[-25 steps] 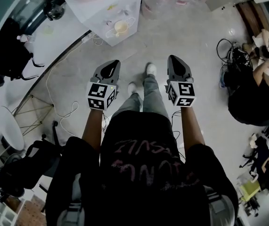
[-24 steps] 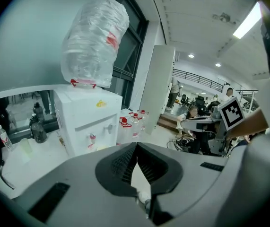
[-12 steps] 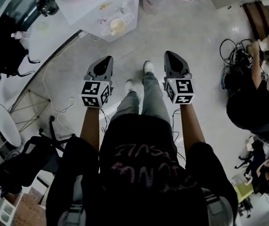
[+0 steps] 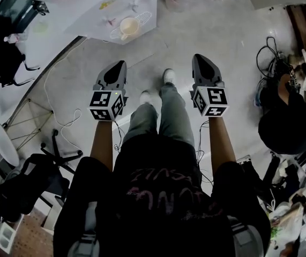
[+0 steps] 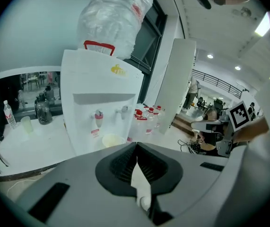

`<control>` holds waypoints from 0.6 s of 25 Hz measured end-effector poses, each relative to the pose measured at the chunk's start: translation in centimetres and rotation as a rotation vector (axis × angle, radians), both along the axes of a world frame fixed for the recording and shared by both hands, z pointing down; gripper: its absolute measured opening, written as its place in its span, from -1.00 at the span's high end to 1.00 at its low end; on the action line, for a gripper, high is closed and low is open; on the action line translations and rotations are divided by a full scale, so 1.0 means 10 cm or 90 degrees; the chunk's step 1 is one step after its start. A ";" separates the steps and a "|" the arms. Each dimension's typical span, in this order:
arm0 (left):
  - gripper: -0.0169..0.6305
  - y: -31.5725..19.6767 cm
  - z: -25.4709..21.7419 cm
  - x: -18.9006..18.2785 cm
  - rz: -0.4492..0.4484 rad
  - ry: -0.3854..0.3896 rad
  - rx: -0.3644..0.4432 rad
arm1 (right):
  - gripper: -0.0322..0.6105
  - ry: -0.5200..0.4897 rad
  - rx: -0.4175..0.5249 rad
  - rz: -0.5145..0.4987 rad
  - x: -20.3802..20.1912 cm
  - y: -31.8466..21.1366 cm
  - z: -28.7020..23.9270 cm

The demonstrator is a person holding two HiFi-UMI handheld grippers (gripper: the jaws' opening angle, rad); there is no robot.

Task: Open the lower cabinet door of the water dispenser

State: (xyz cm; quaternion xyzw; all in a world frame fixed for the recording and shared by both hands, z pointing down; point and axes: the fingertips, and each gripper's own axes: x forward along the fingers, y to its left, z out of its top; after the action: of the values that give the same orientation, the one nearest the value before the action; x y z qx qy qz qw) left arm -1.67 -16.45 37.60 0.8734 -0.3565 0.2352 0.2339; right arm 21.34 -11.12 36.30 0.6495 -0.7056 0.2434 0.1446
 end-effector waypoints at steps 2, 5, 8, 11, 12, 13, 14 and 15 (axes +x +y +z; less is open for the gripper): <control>0.91 -0.04 0.11 0.03 -0.005 0.004 0.001 | 0.86 0.007 -0.002 -0.007 0.03 -0.03 0.12; 0.91 -0.05 0.30 0.05 -0.006 0.000 0.003 | 0.86 0.007 0.003 -0.010 0.05 -0.07 0.30; 0.91 -0.06 0.51 0.03 -0.017 -0.005 -0.001 | 0.86 0.013 -0.002 -0.019 0.06 -0.11 0.49; 0.91 -0.10 0.72 0.01 -0.033 -0.005 -0.003 | 0.86 0.006 -0.002 -0.027 0.05 -0.17 0.69; 0.91 -0.12 0.78 0.00 -0.037 -0.005 -0.004 | 0.86 0.002 -0.002 -0.028 0.04 -0.20 0.75; 0.91 -0.14 0.84 0.00 -0.041 -0.005 -0.004 | 0.86 -0.001 -0.002 -0.029 0.05 -0.23 0.82; 0.91 -0.16 0.90 0.00 -0.044 -0.003 -0.004 | 0.86 -0.002 -0.003 -0.031 0.05 -0.25 0.88; 0.91 -0.17 0.96 0.01 -0.045 -0.002 -0.004 | 0.86 -0.002 -0.003 -0.033 0.06 -0.28 0.95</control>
State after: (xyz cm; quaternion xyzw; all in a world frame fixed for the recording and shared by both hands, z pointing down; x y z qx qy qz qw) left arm -1.60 -18.12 47.15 0.8591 -0.3871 0.2291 0.2444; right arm 21.94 -13.90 45.78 0.6301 -0.7222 0.2421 0.1512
